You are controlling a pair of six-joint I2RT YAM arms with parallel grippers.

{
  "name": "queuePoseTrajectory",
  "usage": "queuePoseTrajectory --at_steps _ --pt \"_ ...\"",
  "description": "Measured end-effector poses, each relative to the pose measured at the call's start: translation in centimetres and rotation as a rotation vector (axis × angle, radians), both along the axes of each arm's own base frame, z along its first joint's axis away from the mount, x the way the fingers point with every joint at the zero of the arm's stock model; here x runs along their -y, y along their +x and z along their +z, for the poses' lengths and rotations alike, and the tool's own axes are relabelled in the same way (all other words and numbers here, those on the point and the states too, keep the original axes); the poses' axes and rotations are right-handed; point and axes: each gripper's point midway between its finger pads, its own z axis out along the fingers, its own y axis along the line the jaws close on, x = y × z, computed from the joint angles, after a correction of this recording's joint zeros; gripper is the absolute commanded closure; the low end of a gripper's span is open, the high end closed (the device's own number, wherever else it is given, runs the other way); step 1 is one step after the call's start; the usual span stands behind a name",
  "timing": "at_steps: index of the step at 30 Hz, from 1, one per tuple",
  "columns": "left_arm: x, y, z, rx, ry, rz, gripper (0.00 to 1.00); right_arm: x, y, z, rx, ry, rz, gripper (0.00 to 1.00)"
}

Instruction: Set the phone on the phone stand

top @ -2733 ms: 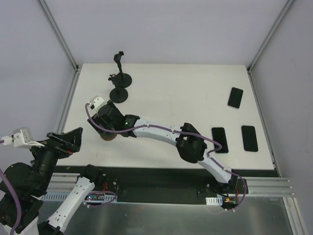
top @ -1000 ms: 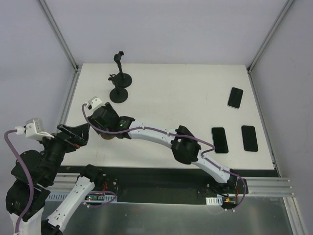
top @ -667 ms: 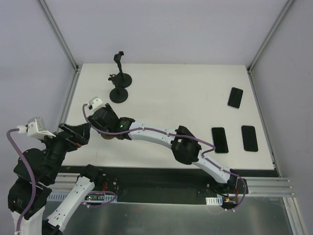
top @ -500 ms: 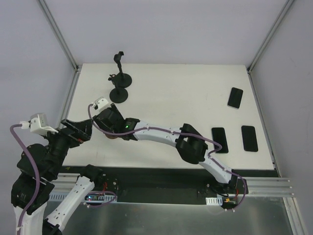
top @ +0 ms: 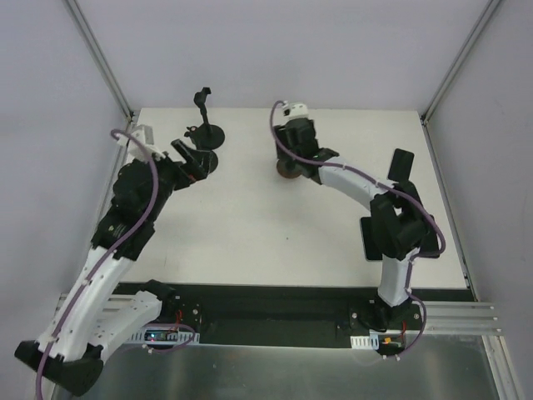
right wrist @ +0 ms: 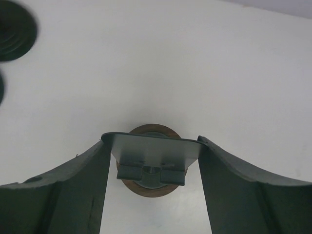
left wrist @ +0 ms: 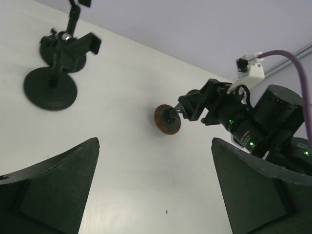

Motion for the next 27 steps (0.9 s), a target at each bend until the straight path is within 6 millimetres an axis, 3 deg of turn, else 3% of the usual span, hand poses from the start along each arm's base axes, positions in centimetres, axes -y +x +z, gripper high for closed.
queuePoseTrajectory --at_steps 5,8,11,16,27 --pt "4.8 7.4 -1.7 0.004 0.025 -0.093 0.06 12.7 7.5 1.5 0.028 0.032 -0.190 0.99" --pt "8.2 11.2 -3.6 0.000 0.078 -0.174 0.06 18.9 10.9 2.3 0.039 0.046 -0.266 0.99" --pt "11.6 14.1 -4.3 0.041 0.128 -0.274 0.06 23.6 14.9 3.8 0.082 0.054 -0.323 0.99" --pt "14.3 16.2 -4.3 0.146 0.173 -0.372 0.06 27.5 19.1 4.2 0.112 0.078 -0.349 1.00" --pt "16.4 16.4 -7.5 0.163 0.202 -0.491 0.06 32.3 22.3 -0.2 0.030 0.062 -0.386 0.99"
